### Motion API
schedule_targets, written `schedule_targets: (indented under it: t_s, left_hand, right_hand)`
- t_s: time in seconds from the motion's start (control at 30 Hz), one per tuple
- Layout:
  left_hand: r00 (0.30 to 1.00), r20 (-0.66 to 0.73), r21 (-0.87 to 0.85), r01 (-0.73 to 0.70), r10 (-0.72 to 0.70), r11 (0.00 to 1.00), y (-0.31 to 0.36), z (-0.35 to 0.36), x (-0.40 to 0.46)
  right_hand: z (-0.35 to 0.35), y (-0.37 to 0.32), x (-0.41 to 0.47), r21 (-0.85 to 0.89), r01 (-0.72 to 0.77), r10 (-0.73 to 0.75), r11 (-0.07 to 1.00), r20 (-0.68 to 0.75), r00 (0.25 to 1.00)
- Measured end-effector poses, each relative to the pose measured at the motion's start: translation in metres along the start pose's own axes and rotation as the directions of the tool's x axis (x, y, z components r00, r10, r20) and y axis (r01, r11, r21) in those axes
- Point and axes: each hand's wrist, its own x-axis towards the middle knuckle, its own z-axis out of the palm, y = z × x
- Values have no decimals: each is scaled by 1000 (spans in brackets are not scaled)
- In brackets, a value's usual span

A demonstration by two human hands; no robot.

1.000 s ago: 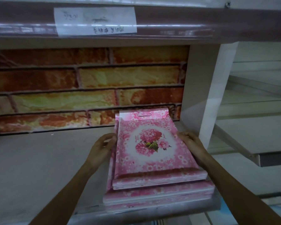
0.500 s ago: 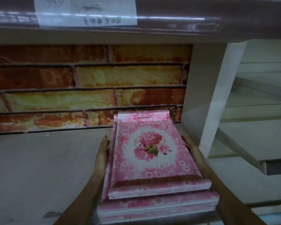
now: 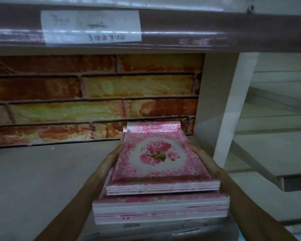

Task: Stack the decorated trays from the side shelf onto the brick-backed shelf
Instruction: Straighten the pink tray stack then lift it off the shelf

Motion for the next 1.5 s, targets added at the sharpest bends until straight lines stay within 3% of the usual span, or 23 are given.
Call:
schedule_targets:
  t_s: [0.2,0.3,0.5,0.6,0.73,1.13,1.5]
  left_hand:
    - [996,-85,-104,-22,13,994,-11,-4,-1]
    - [982,-168,-47,-98,88,994,-12,-10,-7]
    - [873,-363,208,-263,324,942,-9,-29,-46]
    - [812,-442,227,-310,381,923,-9,-37,-77]
    - [765,-509,214,-331,395,919,-9,-49,-127]
    - [530,-718,249,-409,451,878,-2,-135,-313]
    - [318,-818,336,-413,480,846,17,-240,-496]
  right_hand:
    - [15,1,-19,127,47,-57,991,70,996]
    - [29,-12,-32,152,102,-116,983,86,990]
    - [52,-15,-35,140,136,-142,981,30,989]
    - [71,-14,-29,130,140,-145,982,35,989]
    - [107,-9,-33,148,109,-134,983,168,977]
    - [295,13,-72,142,82,-136,986,430,893]
    - [506,49,-121,96,155,-182,983,555,812]
